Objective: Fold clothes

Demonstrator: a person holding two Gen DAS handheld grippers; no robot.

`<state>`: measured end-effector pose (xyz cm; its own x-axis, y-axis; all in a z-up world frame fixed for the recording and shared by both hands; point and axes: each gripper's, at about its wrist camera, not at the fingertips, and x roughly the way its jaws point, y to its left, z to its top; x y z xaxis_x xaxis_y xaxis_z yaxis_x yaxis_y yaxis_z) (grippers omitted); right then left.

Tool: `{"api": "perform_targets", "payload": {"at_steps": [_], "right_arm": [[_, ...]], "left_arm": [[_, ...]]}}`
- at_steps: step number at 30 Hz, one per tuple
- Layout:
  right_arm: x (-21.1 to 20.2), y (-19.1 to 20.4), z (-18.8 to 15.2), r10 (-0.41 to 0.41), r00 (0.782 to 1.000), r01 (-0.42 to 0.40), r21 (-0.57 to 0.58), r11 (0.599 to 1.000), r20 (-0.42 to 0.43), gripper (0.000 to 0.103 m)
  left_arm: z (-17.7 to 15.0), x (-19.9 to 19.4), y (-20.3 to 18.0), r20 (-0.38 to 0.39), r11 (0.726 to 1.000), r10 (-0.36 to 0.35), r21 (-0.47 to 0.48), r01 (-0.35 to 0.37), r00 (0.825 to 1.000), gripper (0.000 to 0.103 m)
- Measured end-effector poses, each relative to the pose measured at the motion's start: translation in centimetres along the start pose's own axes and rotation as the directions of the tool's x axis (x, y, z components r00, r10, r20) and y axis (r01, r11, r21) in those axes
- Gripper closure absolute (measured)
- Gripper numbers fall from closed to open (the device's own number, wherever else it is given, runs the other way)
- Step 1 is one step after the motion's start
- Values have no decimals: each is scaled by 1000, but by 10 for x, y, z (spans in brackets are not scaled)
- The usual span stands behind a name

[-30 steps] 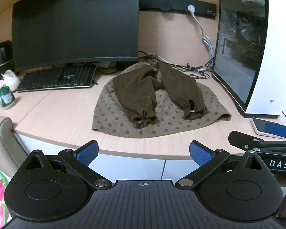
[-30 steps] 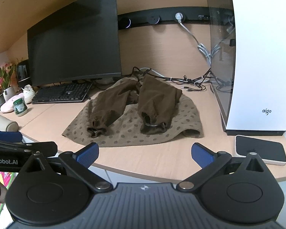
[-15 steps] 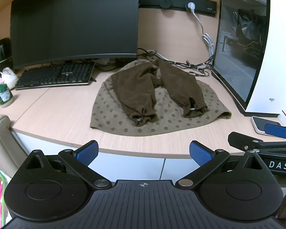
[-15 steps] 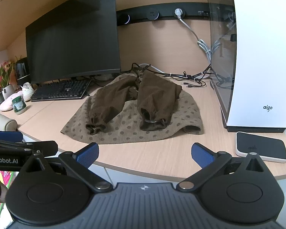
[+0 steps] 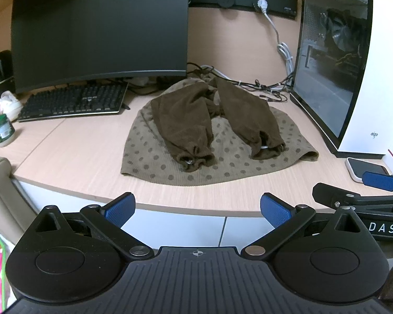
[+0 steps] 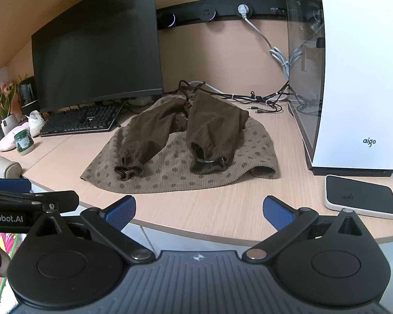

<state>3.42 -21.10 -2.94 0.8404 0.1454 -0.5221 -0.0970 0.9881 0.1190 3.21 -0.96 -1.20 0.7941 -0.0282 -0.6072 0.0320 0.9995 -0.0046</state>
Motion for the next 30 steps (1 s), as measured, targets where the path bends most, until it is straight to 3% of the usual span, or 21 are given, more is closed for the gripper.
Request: {"api": "perform_targets", "payload": {"at_steps": [17,24,30], "right_arm": [[4,0,5,-13,1000,13,19,1000,-17,0],[10,4,27,-32,999,32,16,999,-2,0],[27,7,45,-78,997,79,37,996,-17,0]], "left_arm": [[6,12,10,-37,1000,-8,-10,8,999,0],[34,22,23,-27,1000,-12,-15,12,1000,0],[62,40,38,-26,998,-62,-22,61,998,0]]}}
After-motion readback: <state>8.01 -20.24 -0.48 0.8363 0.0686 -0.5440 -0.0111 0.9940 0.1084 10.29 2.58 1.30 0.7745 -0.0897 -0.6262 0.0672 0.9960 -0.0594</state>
